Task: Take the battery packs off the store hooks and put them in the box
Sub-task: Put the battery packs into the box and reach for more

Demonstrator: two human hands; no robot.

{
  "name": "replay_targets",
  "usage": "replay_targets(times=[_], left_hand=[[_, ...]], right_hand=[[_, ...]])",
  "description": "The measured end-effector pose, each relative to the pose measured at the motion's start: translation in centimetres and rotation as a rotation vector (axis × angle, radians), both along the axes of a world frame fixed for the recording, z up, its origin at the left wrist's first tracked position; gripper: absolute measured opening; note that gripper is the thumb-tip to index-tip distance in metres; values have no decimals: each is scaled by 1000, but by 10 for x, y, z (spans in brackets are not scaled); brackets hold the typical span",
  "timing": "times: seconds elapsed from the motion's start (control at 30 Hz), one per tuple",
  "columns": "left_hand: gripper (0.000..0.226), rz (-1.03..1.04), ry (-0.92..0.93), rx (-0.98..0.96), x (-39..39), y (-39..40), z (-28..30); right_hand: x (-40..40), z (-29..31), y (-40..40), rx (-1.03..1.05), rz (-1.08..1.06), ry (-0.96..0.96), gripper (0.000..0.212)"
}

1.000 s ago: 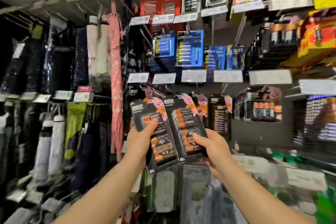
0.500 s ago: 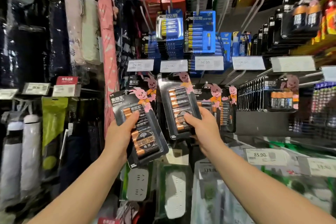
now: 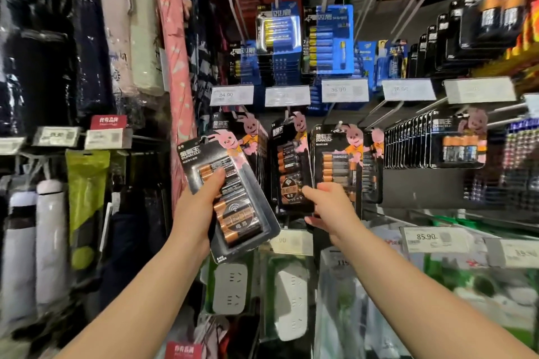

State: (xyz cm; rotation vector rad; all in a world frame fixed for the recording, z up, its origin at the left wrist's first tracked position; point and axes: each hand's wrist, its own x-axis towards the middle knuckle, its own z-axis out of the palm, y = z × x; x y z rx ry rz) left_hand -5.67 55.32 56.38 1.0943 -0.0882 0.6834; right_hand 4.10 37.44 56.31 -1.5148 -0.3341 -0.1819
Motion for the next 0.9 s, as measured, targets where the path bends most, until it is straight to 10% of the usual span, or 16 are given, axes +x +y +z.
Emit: replay_targets(times=[0.43, 0.9], left_hand=[[30, -27, -8, 163, 18, -50, -5], [29, -14, -15, 252, 22, -37, -7]], right_hand=[[-73, 0, -22, -483, 105, -154, 33], [-55, 2, -25, -254, 70, -35, 36]])
